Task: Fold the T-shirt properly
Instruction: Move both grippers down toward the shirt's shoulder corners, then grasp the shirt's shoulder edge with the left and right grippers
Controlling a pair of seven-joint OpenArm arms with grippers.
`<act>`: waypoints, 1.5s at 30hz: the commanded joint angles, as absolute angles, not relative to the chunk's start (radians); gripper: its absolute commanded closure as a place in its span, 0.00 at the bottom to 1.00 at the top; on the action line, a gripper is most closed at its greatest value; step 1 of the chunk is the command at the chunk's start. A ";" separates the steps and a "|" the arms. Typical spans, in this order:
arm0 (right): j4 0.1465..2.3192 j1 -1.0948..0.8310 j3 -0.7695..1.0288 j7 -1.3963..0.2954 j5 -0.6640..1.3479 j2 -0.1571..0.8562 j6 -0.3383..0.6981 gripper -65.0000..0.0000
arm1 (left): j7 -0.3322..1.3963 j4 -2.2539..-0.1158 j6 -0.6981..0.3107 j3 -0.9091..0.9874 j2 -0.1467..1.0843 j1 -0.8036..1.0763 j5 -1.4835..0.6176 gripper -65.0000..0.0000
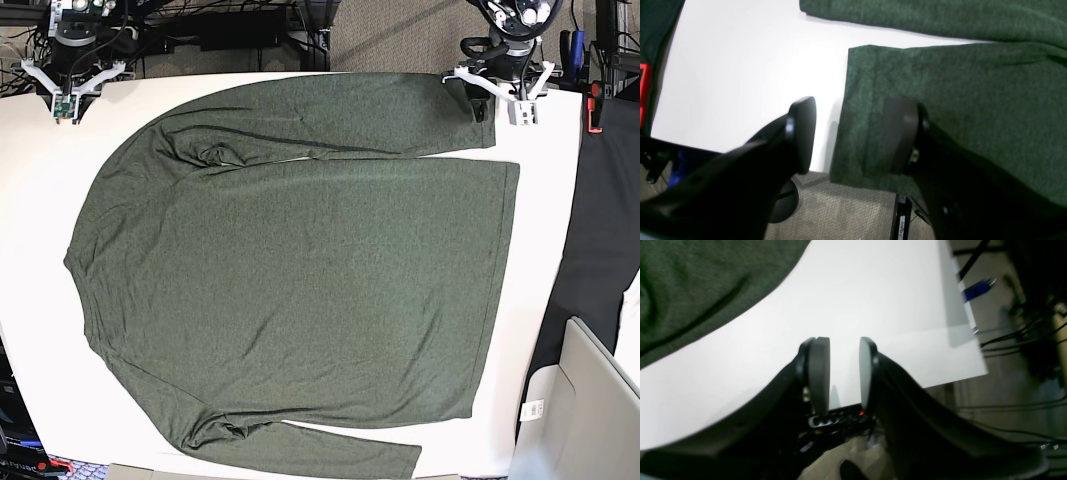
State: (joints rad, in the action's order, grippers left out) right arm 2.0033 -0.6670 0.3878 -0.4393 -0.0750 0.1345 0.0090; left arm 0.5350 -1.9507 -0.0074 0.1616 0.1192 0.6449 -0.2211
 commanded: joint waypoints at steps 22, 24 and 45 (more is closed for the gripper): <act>2.026 -0.596 0.397 -0.481 -0.047 0.145 -0.002 0.76 | 0.518 -1.856 -0.012 0.136 0.142 0.642 -0.458 0.51; 2.026 -0.595 0.397 -0.481 -0.047 0.145 -0.002 0.76 | 0.518 -1.856 -0.012 0.124 0.142 0.642 -0.458 0.51; 2.026 -0.547 0.386 -0.579 -0.047 0.140 -0.002 0.75 | 0.507 -1.851 -0.012 0.051 0.154 0.634 -0.453 1.00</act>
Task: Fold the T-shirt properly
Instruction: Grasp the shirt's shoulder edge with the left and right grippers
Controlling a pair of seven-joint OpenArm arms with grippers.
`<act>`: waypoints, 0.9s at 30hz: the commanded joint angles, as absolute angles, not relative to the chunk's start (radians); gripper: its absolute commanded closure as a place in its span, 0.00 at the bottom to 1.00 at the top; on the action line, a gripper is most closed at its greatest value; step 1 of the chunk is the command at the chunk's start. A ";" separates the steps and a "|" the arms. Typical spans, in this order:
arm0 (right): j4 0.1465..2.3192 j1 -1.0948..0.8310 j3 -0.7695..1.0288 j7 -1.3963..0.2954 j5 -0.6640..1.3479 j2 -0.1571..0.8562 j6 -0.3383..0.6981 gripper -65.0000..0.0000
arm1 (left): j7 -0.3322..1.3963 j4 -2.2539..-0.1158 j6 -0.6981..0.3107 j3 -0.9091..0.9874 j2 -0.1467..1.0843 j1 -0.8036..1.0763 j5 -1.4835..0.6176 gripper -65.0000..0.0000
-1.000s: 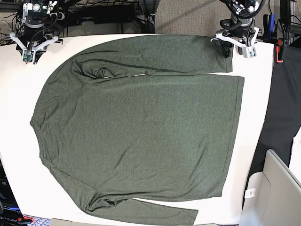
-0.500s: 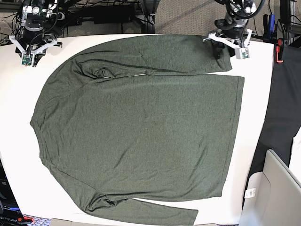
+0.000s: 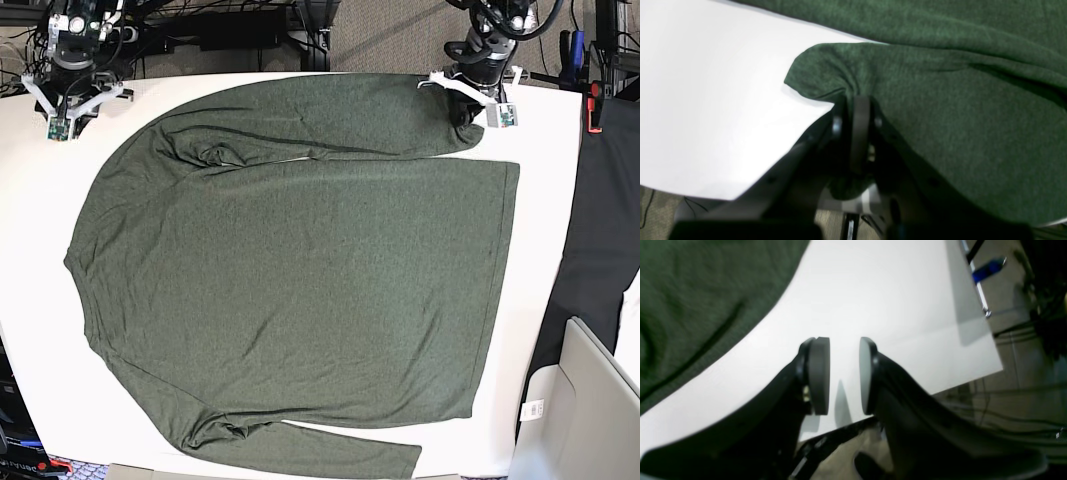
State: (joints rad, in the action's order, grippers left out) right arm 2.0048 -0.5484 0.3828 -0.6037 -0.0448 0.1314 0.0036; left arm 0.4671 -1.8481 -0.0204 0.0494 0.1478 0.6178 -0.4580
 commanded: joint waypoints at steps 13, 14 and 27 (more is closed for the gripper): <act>2.026 -0.414 0.395 -0.909 0.208 0.139 0.154 0.73 | 0.515 -1.917 -0.012 0.082 0.160 0.639 -0.455 1.00; 2.026 -0.404 0.395 -0.921 0.236 0.139 0.153 0.70 | 0.515 -1.917 -0.012 0.082 0.160 0.641 -0.455 1.00; 1.922 -0.348 0.648 -1.032 0.633 0.111 0.154 0.62 | 0.516 -1.916 -0.012 0.079 0.159 0.641 -0.455 1.00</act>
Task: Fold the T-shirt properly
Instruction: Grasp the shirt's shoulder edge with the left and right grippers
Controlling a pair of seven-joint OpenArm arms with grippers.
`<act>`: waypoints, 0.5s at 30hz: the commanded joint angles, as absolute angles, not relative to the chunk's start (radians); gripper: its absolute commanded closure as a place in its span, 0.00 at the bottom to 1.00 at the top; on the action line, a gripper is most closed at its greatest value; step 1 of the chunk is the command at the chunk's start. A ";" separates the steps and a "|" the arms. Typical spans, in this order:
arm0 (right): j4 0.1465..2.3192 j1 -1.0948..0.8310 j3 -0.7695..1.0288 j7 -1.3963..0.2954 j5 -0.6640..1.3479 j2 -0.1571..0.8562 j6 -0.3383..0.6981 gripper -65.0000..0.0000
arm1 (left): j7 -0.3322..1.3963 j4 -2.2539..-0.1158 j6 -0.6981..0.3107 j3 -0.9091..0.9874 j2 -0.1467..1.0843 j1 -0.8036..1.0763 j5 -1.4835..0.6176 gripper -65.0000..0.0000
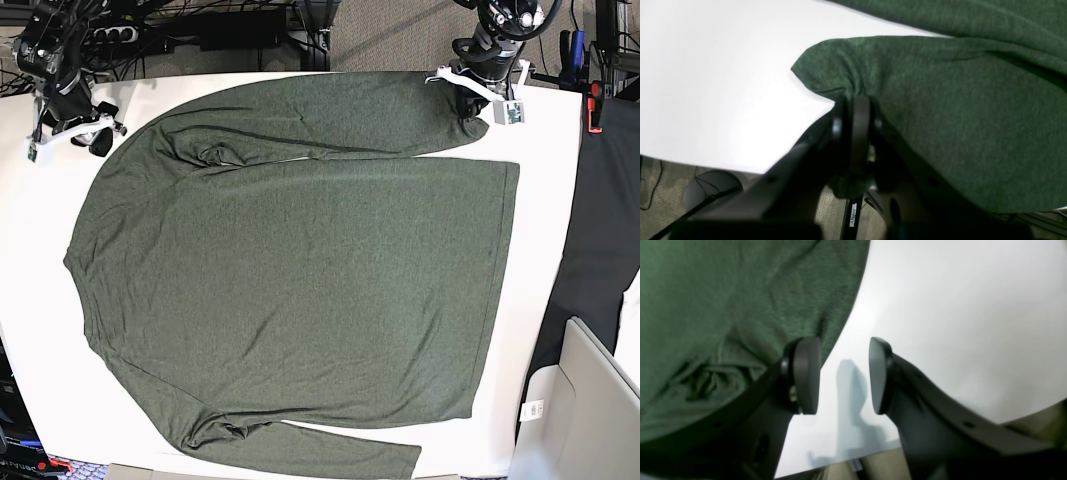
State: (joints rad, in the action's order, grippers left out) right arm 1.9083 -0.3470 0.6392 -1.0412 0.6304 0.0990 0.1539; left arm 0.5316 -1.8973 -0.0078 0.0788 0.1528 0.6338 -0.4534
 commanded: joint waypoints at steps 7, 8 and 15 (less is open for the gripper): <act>1.847 -0.312 0.647 -1.036 0.667 0.108 0.154 0.62 | 0.516 -1.916 -0.012 0.079 0.159 0.641 -0.455 1.00; 1.844 -0.309 0.647 -1.036 0.668 0.105 0.154 0.62 | 0.516 -1.916 -0.012 0.079 0.159 0.641 -0.455 1.00; 1.782 -0.260 0.644 -1.036 0.667 0.059 0.154 0.62 | 0.516 -1.916 -0.012 0.079 0.154 0.641 -0.455 1.00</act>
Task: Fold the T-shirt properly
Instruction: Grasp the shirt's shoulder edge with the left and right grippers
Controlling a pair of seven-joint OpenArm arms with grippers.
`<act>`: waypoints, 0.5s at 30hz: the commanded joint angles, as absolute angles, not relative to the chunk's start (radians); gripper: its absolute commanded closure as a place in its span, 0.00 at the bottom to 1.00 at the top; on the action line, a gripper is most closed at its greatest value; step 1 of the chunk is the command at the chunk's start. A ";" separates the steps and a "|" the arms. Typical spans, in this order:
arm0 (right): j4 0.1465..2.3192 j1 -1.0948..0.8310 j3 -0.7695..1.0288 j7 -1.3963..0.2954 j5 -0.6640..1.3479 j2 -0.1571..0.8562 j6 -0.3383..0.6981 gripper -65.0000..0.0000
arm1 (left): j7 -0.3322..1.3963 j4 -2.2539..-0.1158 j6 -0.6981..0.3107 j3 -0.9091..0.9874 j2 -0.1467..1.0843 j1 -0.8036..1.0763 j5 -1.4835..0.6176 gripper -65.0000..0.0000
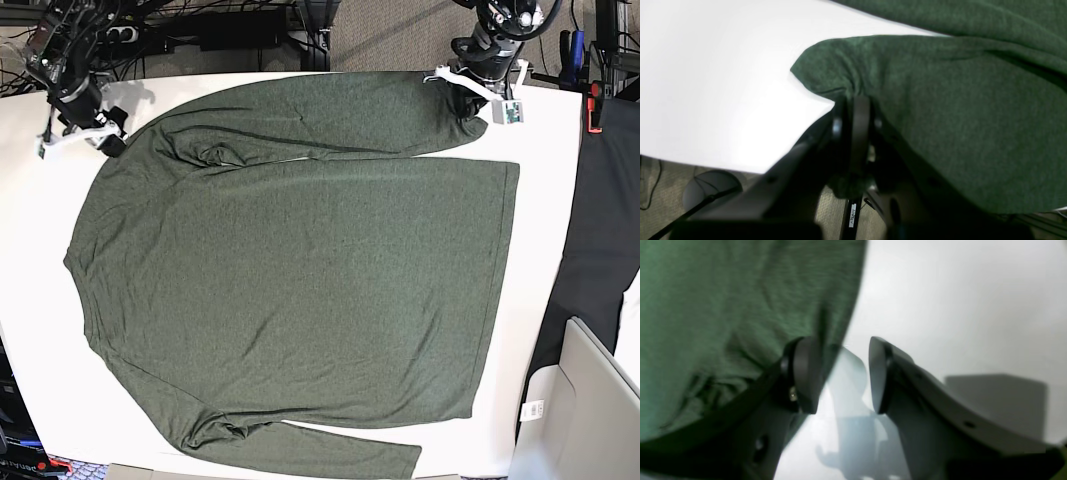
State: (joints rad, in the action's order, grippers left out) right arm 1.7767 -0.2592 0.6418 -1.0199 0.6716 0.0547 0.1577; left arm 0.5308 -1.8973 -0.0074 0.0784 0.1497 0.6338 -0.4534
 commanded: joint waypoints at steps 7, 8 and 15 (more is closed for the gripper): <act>1.725 -0.234 0.630 -1.036 0.667 0.031 0.153 0.63 | 0.516 -1.916 -0.012 0.079 0.154 0.642 -0.455 1.00; 1.725 -0.229 0.619 -1.036 0.665 0.031 0.151 0.63 | 0.516 -1.916 -0.012 0.079 0.154 0.642 -0.455 1.00; 1.722 -0.208 0.598 -1.036 0.659 -0.012 0.148 0.63 | 0.516 -1.916 -0.012 0.079 0.153 0.642 -0.455 1.00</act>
